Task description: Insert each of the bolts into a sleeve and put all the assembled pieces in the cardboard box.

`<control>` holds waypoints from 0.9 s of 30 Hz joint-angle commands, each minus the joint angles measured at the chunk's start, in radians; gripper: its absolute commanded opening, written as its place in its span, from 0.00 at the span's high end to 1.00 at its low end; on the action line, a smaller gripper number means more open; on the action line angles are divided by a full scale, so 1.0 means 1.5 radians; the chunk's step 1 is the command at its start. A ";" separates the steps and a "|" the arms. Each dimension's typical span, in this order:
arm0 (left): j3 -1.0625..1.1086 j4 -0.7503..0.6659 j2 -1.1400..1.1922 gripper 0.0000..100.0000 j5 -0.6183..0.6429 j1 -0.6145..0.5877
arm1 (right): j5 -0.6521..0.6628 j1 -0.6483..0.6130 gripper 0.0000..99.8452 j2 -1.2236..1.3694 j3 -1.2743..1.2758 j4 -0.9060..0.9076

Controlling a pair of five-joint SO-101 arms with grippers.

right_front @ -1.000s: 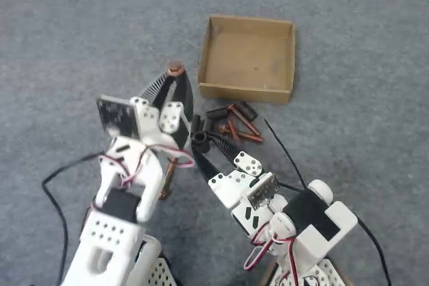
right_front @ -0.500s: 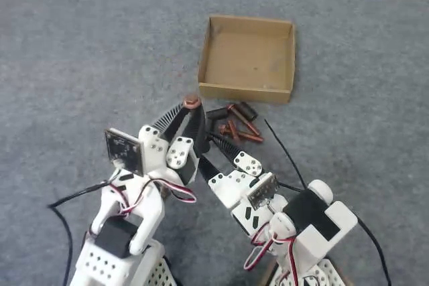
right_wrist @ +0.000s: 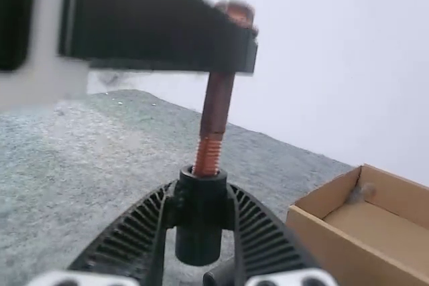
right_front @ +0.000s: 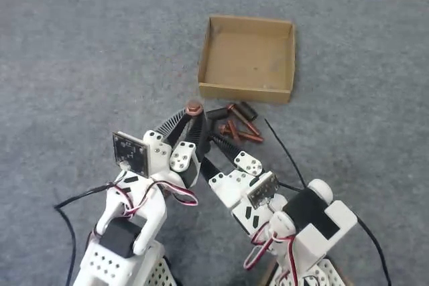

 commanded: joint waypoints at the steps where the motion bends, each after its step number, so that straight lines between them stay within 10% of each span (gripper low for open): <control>1: 0.001 0.001 -0.004 0.99 0.003 0.003 | -0.009 0.020 0.99 -0.039 0.019 -0.016; 27: 0.098 0.002 -0.004 0.99 0.002 0.004 | -0.009 0.068 0.99 -0.039 -0.003 -0.017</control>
